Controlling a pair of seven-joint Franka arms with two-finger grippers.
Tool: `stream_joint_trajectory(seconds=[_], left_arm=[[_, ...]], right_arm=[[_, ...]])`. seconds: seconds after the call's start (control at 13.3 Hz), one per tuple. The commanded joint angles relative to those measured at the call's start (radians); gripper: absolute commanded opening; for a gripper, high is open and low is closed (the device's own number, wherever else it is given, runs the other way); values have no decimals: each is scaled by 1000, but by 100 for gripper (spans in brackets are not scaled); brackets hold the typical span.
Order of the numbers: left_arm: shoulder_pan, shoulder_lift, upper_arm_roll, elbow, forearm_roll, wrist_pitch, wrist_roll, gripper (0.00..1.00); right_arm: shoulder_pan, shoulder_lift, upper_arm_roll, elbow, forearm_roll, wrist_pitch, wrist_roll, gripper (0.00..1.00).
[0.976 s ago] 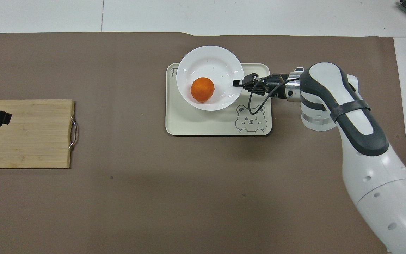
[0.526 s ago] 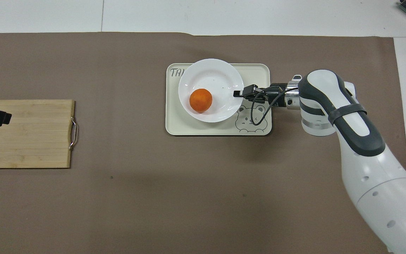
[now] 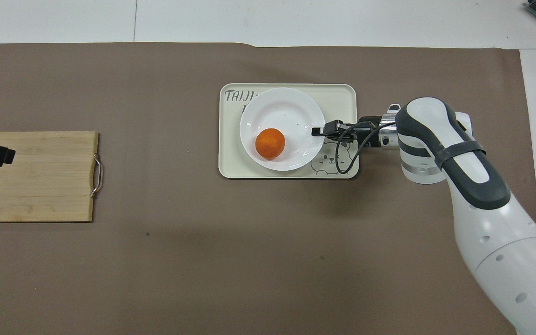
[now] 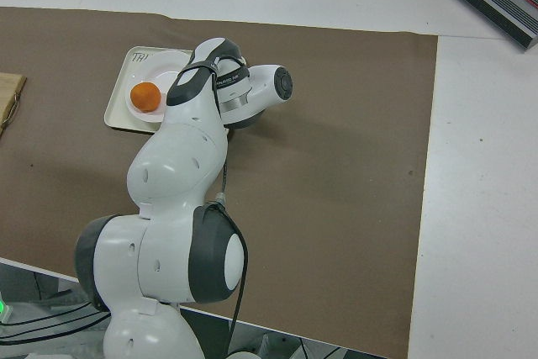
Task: Place orange and plate with both arms
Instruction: 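Lower the plate onto the bear tray with the right gripper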
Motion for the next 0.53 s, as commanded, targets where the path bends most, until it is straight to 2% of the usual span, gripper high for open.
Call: stream_joint_trajectory(seconds=[0.0, 0.45], left_arm=[[13, 4, -9, 20, 9, -22, 7, 100], [13, 4, -10, 20, 9, -22, 7, 100]], right_arm=[[-15, -37, 7, -44, -26, 0, -22, 0], [-15, -43, 6, -61, -45, 21, -20, 0]])
